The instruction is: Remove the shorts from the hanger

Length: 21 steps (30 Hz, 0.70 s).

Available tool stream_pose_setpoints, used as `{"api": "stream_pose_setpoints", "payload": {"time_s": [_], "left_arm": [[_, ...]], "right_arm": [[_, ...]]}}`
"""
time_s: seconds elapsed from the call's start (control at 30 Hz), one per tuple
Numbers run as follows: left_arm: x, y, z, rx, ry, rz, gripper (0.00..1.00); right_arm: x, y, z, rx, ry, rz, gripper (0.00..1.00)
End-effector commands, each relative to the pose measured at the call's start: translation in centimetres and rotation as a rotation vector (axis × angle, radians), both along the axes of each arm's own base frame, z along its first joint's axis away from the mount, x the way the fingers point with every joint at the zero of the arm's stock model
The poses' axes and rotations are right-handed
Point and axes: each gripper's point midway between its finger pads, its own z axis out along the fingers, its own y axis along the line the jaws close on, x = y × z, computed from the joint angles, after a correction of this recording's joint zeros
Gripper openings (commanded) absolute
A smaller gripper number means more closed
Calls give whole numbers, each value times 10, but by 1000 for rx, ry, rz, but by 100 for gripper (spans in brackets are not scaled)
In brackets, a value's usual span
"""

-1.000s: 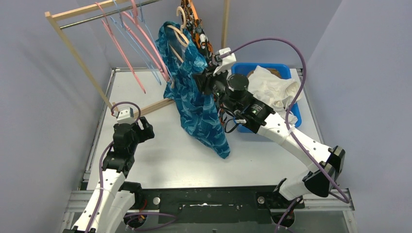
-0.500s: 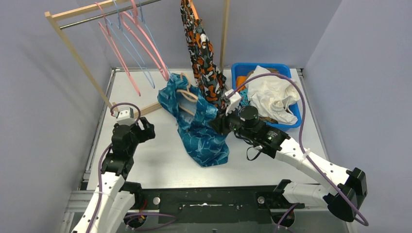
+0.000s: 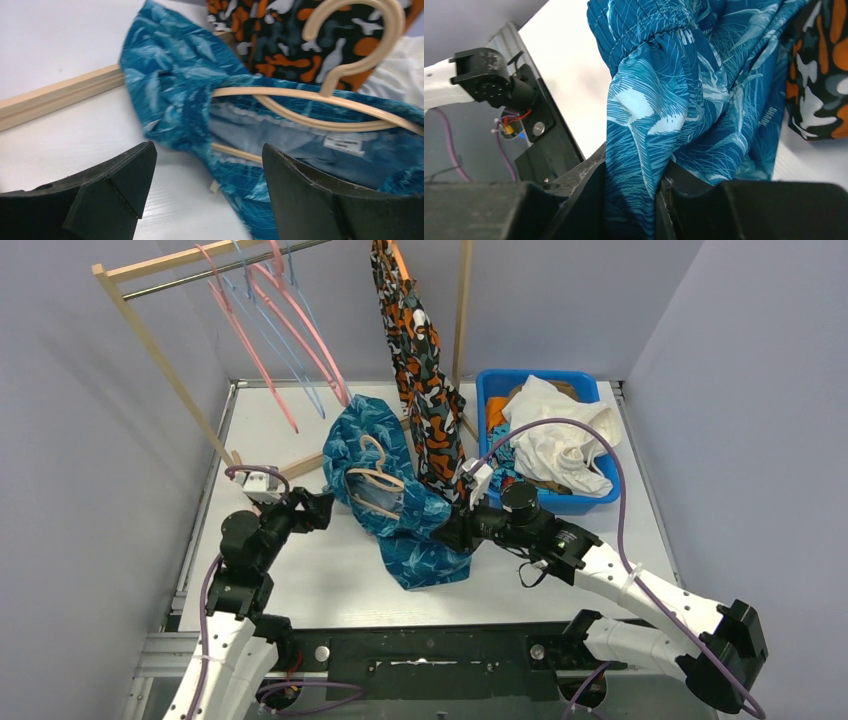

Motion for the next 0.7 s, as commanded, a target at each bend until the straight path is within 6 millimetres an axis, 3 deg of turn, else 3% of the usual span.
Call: {"api": "stream_pose_setpoints", "payload": {"time_s": [0.0,0.17,0.4,0.5,0.67], "left_arm": [[-12,-39,51,-125,-209,-215,78],[-29,-57,66,-278,-208,-314,76],[-57,-76,107,-378,-228,-466,74],[-60,-82,110,-397,-199,-506,70],[-53,-83,97,-355,-155,-489,67]], "right_arm": [[-17,18,48,165,-93,153,0],[-28,17,46,152,-73,210,0],[-52,15,44,163,-58,338,0],[-54,17,44,167,-45,351,0],[-52,22,47,188,-32,351,0]]}}
